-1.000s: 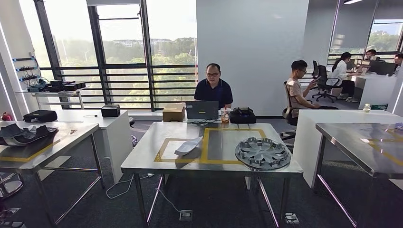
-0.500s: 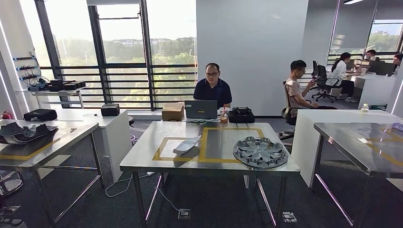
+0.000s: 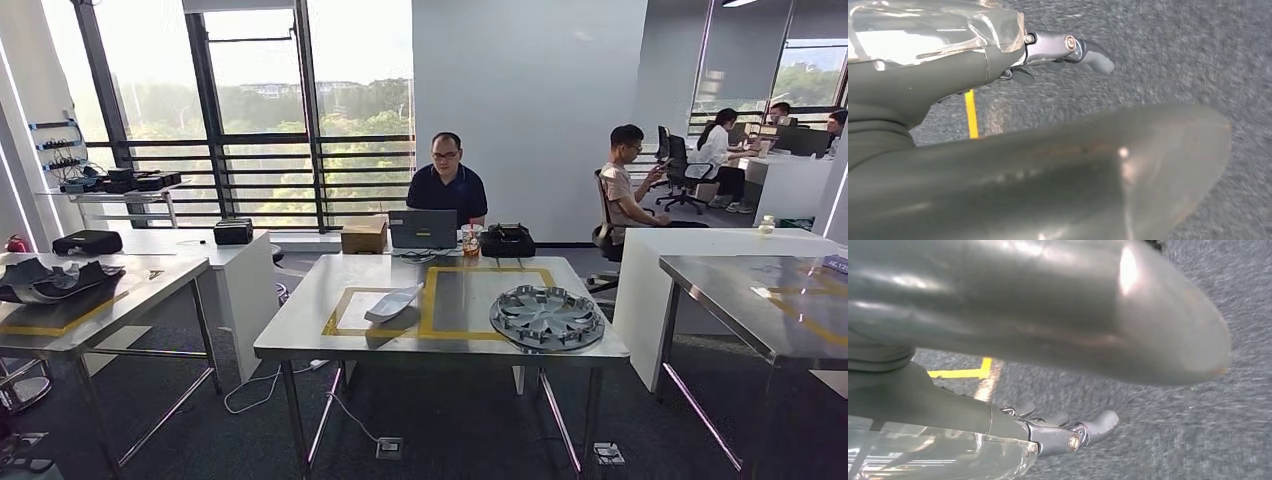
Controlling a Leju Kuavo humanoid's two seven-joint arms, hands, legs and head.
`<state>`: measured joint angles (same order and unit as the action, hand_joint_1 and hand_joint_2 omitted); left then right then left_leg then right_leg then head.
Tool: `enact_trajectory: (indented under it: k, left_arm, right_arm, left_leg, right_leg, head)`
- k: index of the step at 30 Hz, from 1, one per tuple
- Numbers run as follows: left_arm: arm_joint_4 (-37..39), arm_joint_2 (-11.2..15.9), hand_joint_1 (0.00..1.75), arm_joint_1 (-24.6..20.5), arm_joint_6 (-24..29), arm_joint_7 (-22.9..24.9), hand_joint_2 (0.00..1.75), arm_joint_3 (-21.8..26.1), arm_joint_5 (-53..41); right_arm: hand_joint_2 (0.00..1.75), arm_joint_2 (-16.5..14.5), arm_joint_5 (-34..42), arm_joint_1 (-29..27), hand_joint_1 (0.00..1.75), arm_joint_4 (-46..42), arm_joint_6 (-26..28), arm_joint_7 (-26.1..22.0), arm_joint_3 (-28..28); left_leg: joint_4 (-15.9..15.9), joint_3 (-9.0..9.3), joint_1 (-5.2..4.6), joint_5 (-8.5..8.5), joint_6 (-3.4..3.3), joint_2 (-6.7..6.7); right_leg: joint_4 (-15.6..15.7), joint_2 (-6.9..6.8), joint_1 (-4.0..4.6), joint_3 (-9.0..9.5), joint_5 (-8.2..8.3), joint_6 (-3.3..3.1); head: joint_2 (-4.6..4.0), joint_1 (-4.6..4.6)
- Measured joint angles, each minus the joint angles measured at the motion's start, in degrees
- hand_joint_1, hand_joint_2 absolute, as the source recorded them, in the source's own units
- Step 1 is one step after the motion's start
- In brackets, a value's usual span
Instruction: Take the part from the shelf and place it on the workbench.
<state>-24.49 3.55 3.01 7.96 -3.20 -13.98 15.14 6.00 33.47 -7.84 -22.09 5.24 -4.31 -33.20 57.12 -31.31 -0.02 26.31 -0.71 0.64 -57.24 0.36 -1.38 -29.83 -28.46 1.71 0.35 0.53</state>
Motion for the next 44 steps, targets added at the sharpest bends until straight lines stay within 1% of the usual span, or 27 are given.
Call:
enact_trajectory:
  k: [2, 3, 6, 7, 8, 9, 10, 11, 13, 14, 16, 18, 19, 22, 23, 24, 25, 27, 29, 32, 34, 37, 38, 39, 40, 42, 44]
  left_arm:
    - [-0.26, -0.22, 0.0, 0.25, -0.64, 0.27, 0.0, 1.03, -1.26]
    - [-0.26, -0.33, 0.0, 0.53, -0.95, 0.39, 0.0, 1.57, -1.9]
    - [0.46, -0.58, 0.0, 1.84, -1.91, 0.83, 0.0, 3.07, -3.75]
    - [1.03, -0.7, 0.0, 2.46, -2.24, 0.99, 0.0, 3.51, -4.33]
    - [1.74, -0.82, 0.0, 3.25, -2.55, 1.14, 0.0, 3.93, -4.9]
    - [2.47, -0.96, 0.0, 4.12, -2.83, 1.26, 0.0, 4.34, -5.45]
    - [3.25, -1.08, 0.0, 5.03, -3.07, 1.36, 0.0, 4.76, -5.96]
    - [4.0, -1.16, 0.0, 5.89, -3.32, 1.44, 0.0, 5.18, -6.44]
    - [5.25, -1.31, 0.0, 7.05, -3.81, 1.61, 0.0, 6.07, -7.4]
    - [5.67, -1.38, 0.0, 7.46, -4.09, 1.72, 0.0, 6.55, -7.94]
    - [6.04, -1.56, 0.0, 8.1, -4.71, 1.97, 0.0, 7.56, -9.16]
    - [5.67, -1.87, 0.0, 8.2, -5.36, 2.18, 0.0, 8.5, -10.37]
    - [5.18, -2.03, 0.0, 7.84, -5.63, 2.22, 0.0, 8.9, -10.9]
    - [2.66, -2.45, 0.0, 5.66, -6.23, 2.25, 0.0, 9.84, -12.08]
    - [1.7, -2.58, 0.0, 4.86, -6.38, 2.28, 0.0, 10.07, -12.38]
    - [0.73, -2.69, 0.0, 4.11, -6.53, 2.32, 0.0, 10.28, -12.6]
    - [-0.32, -2.79, 0.0, 3.36, -6.66, 2.37, 0.0, 10.48, -12.78]
    - [-2.5, -2.93, 0.0, 1.88, -6.85, 2.46, 0.0, 10.86, -13.1]
    - [-4.28, -3.01, 0.0, 0.68, -7.06, 2.55, 0.0, 11.29, -13.61]
    - [-4.38, -3.0, 0.0, 0.89, -7.41, 2.78, 0.0, 11.97, -14.46]
    - [-2.97, -3.07, 0.0, 2.24, -7.66, 3.05, 0.0, 12.24, -14.74]
    - [-0.08, -3.28, 0.0, 4.88, -7.81, 3.22, 0.0, 12.37, -14.81]
    - [1.02, -3.34, 0.0, 5.81, -7.82, 3.22, 0.0, 12.38, -14.81]
    - [2.26, -3.38, 0.0, 6.86, -7.83, 3.22, 0.0, 12.39, -14.81]
    - [3.57, -3.4, 0.0, 8.01, -7.83, 3.22, 0.0, 12.4, -14.81]
    - [6.13, -3.34, 0.0, 10.11, -7.83, 3.22, 0.0, 12.48, -14.81]
    - [7.28, -3.21, 0.0, 11.03, -7.82, 3.26, 0.0, 12.56, -14.85]
  right_arm:
    - [0.0, -0.5, -2.85, -0.49, 0.0, 0.2, -0.46, 0.35, 2.54]
    - [0.0, -0.78, -4.3, -0.54, 0.0, 0.22, -0.68, 0.5, 3.87]
    - [0.0, -1.53, -8.48, -0.06, 0.0, -0.13, -1.3, 0.94, 7.71]
    - [0.0, -1.78, -9.79, 0.24, 0.0, -0.5, -1.51, 1.09, 8.89]
    - [0.0, -2.04, -11.08, 0.64, 0.0, -1.03, -1.7, 1.25, 10.06]
    - [0.0, -2.28, -12.26, 1.15, 0.0, -1.68, -1.87, 1.38, 11.15]
    - [0.0, -2.51, -13.38, 1.76, 0.0, -2.41, -2.04, 1.49, 12.2]
    - [0.0, -2.76, -14.47, 2.43, 0.0, -3.18, -2.22, 1.61, 13.23]
    - [0.0, -3.21, -16.59, 3.55, 0.0, -4.52, -2.55, 1.84, 15.34]
    - [0.0, -3.42, -17.77, 3.92, 0.0, -5.0, -2.74, 2.04, 16.5]
    - [0.0, -3.8, -20.41, 4.11, 0.0, -5.43, -3.13, 2.42, 18.99]
    - [0.0, -4.09, -23.03, 3.47, 0.0, -5.27, -3.51, 2.8, 21.35]
    - [0.0, -4.18, -24.21, 2.85, 0.0, -4.92, -3.68, 2.97, 22.38]
    - [0.0, -4.36, -26.89, 0.18, 0.0, -2.52, -4.09, 3.48, 24.77]
    - [0.0, -4.39, -27.47, -0.88, 0.0, -1.53, -4.18, 3.6, 25.37]
    - [0.0, -4.41, -27.93, -1.93, 0.0, -0.57, -4.24, 3.68, 25.87]
    - [0.0, -4.42, -28.35, -2.93, 0.0, 0.43, -4.3, 3.73, 26.34]
    - [0.0, -4.45, -29.14, -4.62, 0.0, 2.49, -4.42, 3.82, 27.23]
    - [0.0, -4.6, -30.27, -5.79, 0.0, 4.22, -4.62, 4.0, 28.24]
    - [0.0, -4.91, -32.18, -5.88, 0.0, 4.49, -4.86, 4.22, 29.62]
    - [0.0, -5.15, -32.8, -4.61, 0.0, 3.28, -4.93, 4.2, 30.25]
    - [0.0, -5.61, -33.16, -2.13, 0.0, 0.74, -5.03, 4.18, 30.82]
    - [0.0, -5.71, -33.23, -1.27, 0.0, -0.23, -5.04, 4.18, 30.93]
    - [0.0, -5.76, -33.27, -0.3, 0.0, -1.37, -5.04, 4.18, 31.05]
    - [0.0, -5.81, -33.3, 0.79, 0.0, -2.62, -5.05, 4.18, 31.17]
    - [0.0, -5.91, -33.31, 2.98, 0.0, -5.27, -5.05, 4.18, 31.41]
    - [0.0, -5.97, -33.32, 3.95, 0.0, -6.62, -5.06, 4.11, 31.56]
  left_leg:
    - [0.43, -0.17, 0.29, 0.27, 0.42, -0.14]
    - [1.58, -0.63, 0.43, 1.16, 0.67, -0.26]
    - [11.63, -5.15, 0.66, 6.78, 1.34, -0.44]
    - [15.18, -6.81, 0.67, 8.1, 1.43, -0.44]
    - [16.87, -7.56, 0.67, 8.29, 1.41, -0.44]
    - [16.31, -7.26, 0.66, 7.43, 1.31, -0.42]
    - [13.43, -5.83, 0.64, 5.68, 1.11, -0.26]
    - [9.14, -3.68, 0.54, 3.66, 0.77, 0.32]
    - [2.28, -0.37, 0.05, 1.45, 0.12, 1.85]
    - [0.83, 0.25, -0.2, 1.23, -0.11, 2.26]
    - [0.4, 0.2, -0.44, 1.14, -0.5, 1.53]
    - [-0.44, 0.5, -0.19, 0.44, -1.17, 0.6]
    - [-0.9, 0.61, -0.03, 0.04, -1.52, 0.1]
    - [-1.2, 0.31, 0.04, -0.48, -2.0, -1.71]
    - [-1.17, 0.25, 0.01, -0.53, -2.01, -2.31]
    - [-1.11, 0.24, 0.01, -0.56, -1.97, -2.9]
    - [-1.01, 0.26, 0.02, -0.55, -1.89, -3.47]
    - [-0.55, 0.09, -0.01, -0.39, -1.5, -4.56]
    - [-0.03, -0.39, -0.25, -0.08, -0.87, -5.37]
    - [0.28, -0.75, -0.24, 0.04, -0.19, -5.76]
    - [2.74, -1.74, -0.1, 1.68, 0.32, -4.24]
    - [13.79, -7.3, 0.22, 7.28, 1.12, -1.56]
    - [16.59, -8.83, 0.29, 8.15, 1.23, -1.3]
    - [17.2, -9.25, 0.32, 7.84, 1.24, -1.11]
    - [15.32, -8.35, 0.33, 6.48, 1.15, -0.81]
    - [7.05, -3.94, 0.06, 2.81, 0.55, 1.2]
    - [1.7, -0.64, -0.32, 1.03, -0.04, 3.16]
  right_leg:
    - [0.01, -0.18, -0.1, 0.04, 0.21, -0.71]
    - [0.05, -0.33, -0.2, 0.07, 0.34, -1.02]
    - [0.09, -1.07, -0.14, -0.07, 0.51, -1.65]
    - [0.08, -1.38, -0.03, -0.13, 0.51, -1.73]
    - [0.07, -1.71, 0.08, -0.15, 0.5, -1.75]
    - [0.07, -2.01, 0.16, -0.14, 0.48, -1.76]
    - [0.08, -2.31, 0.25, -0.08, 0.47, -1.76]
    - [0.08, -2.61, 0.34, -0.01, 0.45, -1.76]
    - [0.06, -3.29, 0.67, -0.01, 0.34, -1.59]
    - [0.07, -3.74, 0.8, -0.07, 0.29, -1.45]
    - [0.31, -4.74, 0.89, 0.03, 0.26, -0.96]
    - [-0.62, -4.33, 0.78, -0.2, -0.5, -0.64]
    - [-2.62, -3.41, 0.72, -1.05, -1.69, -0.73]
    - [-13.6, -0.86, 0.51, -6.07, -6.7, -1.14]
    - [-15.8, -0.66, 0.5, -7.08, -7.33, -0.91]
    - [-15.8, -0.55, 0.48, -7.08, -7.0, -0.49]
    - [-13.39, -0.37, 0.41, -5.95, -5.75, 0.07]
    - [-5.18, 1.02, 0.19, -2.07, -2.33, 0.86]
    - [-0.33, 2.0, 0.11, 0.31, -0.42, 0.39]
    - [0.11, 1.19, 0.21, 0.71, 0.02, -0.89]
    - [0.25, 0.5, -0.06, 0.66, 0.18, -1.53]
    - [0.27, -1.31, 0.14, 0.58, 0.01, -2.09]
    - [0.26, -2.13, 0.24, 0.54, -0.06, -2.17]
    - [0.26, -2.89, 0.32, 0.51, -0.14, -2.23]
    - [0.26, -3.56, 0.39, 0.51, -0.22, -2.24]
    - [0.27, -4.43, 0.54, 0.69, -0.41, -2.1]
    - [0.35, -4.89, 0.7, 0.67, -0.61, -1.78]
  head:
    - [0.0, 0.06]
    - [0.0, 0.12]
    - [0.01, 0.35]
    - [0.01, 0.39]
    - [0.0, 0.41]
    - [0.01, 0.44]
    - [0.01, 0.45]
    - [0.01, 0.46]
    - [0.01, 0.45]
    - [0.01, 0.44]
    - [0.02, 0.42]
    - [0.02, 0.37]
    - [0.02, 0.32]
    - [0.01, 0.13]
    - [0.01, 0.09]
    - [0.01, 0.07]
    - [0.01, 0.04]
    - [0.01, -0.02]
    - [0.0, -0.03]
    - [0.0, 0.07]
    - [0.01, 0.28]
    - [0.0, 0.52]
    - [0.0, 0.52]
    - [0.0, 0.52]
    - [0.0, 0.52]
    - [0.0, 0.53]
    - [0.0, 0.47]
